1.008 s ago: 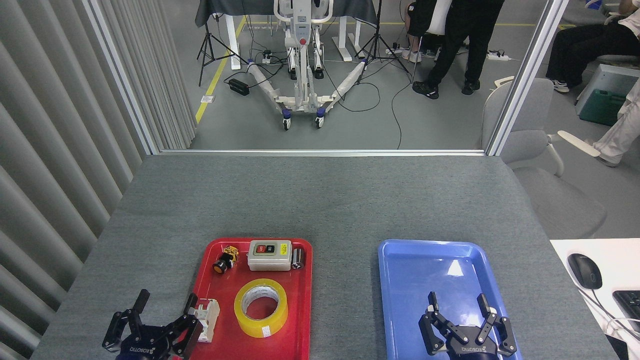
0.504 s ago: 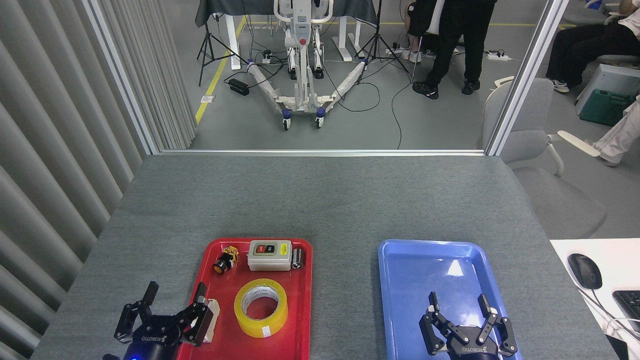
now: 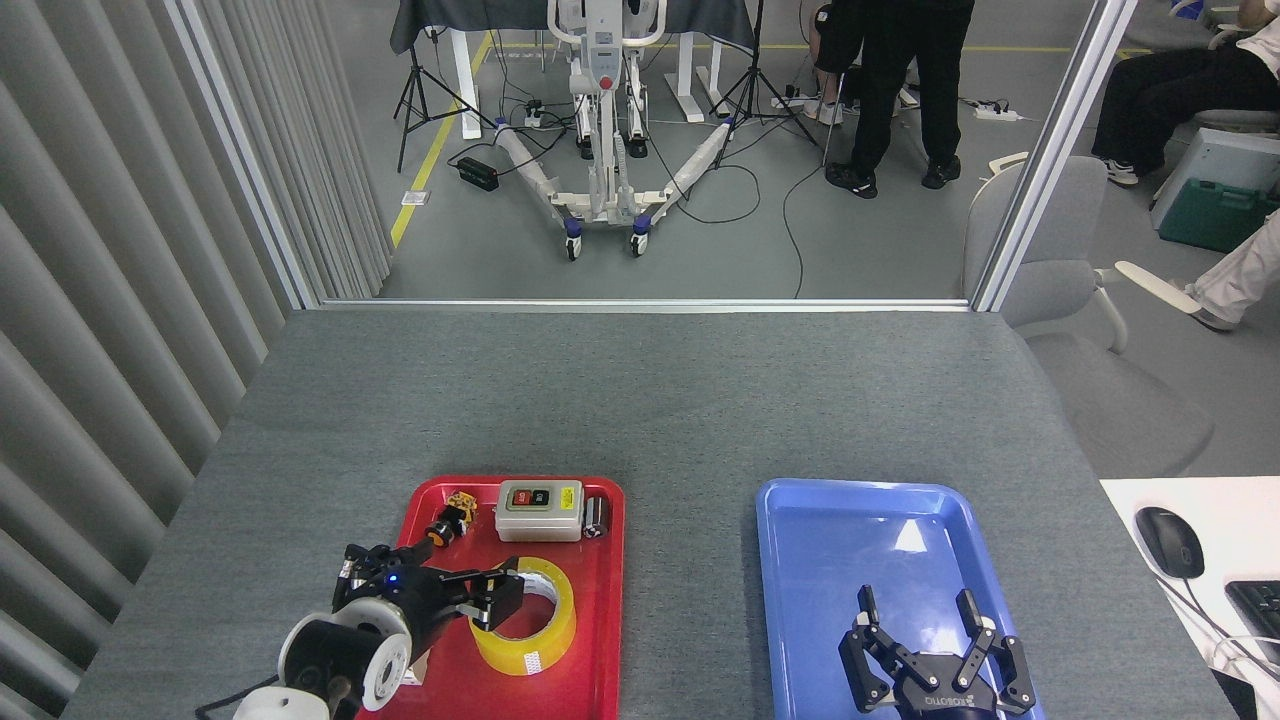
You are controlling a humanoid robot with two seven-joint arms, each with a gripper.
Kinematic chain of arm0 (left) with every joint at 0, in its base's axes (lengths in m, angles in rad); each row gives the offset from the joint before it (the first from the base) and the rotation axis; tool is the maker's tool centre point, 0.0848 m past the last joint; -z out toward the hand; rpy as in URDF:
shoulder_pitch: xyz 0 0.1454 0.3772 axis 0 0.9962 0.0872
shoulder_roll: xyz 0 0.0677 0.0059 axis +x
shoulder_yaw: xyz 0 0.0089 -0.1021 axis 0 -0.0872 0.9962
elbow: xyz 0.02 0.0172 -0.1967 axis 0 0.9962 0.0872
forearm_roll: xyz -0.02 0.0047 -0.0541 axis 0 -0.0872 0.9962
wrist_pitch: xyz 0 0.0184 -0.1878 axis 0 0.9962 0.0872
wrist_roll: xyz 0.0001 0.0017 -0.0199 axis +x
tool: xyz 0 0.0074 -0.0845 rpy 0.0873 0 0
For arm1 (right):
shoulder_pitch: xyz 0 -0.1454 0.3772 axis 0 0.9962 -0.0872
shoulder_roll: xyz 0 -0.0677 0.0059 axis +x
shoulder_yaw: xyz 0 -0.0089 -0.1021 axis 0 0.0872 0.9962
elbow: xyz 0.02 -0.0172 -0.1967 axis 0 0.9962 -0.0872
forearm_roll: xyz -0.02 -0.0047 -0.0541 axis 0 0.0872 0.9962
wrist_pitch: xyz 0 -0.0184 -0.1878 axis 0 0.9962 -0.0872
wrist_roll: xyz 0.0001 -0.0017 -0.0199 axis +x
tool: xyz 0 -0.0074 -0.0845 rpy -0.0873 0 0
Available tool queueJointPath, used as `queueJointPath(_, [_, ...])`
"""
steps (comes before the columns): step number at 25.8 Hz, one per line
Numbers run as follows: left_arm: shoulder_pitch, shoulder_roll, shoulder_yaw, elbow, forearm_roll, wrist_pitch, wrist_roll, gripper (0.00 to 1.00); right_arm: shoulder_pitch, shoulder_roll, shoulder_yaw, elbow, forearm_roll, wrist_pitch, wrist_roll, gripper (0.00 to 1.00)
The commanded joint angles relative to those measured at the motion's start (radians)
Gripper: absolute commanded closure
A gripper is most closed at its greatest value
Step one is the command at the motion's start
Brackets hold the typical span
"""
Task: Place and move tape with both arms
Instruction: 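Reach the left gripper into the tape roll's hole and grip its rim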
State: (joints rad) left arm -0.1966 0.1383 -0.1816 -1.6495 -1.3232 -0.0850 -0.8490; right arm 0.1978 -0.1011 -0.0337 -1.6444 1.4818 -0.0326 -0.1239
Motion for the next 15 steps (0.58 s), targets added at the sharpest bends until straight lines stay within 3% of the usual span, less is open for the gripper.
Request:
queueJointPath(1, [-0.107,0.073,-0.102,0.106,-0.001,-0.067,-0.05,0.01,0.0,0.0,0.0,0.0,0.0,0.0,0.001,0.0])
queueJointPath(5, [-0.175,0.069,-0.11,0.235,0.001,-0.144,-0.096,0.01,0.002,0.0,0.0,0.0,0.0,-0.001,0.0,0.0])
queueJointPath(15, [-0.227,-0.003,-0.111,0.428,0.002,-0.136,-0.102,0.01,0.005,0.001,0.0,0.002,0.002,0.0,0.001,0.0])
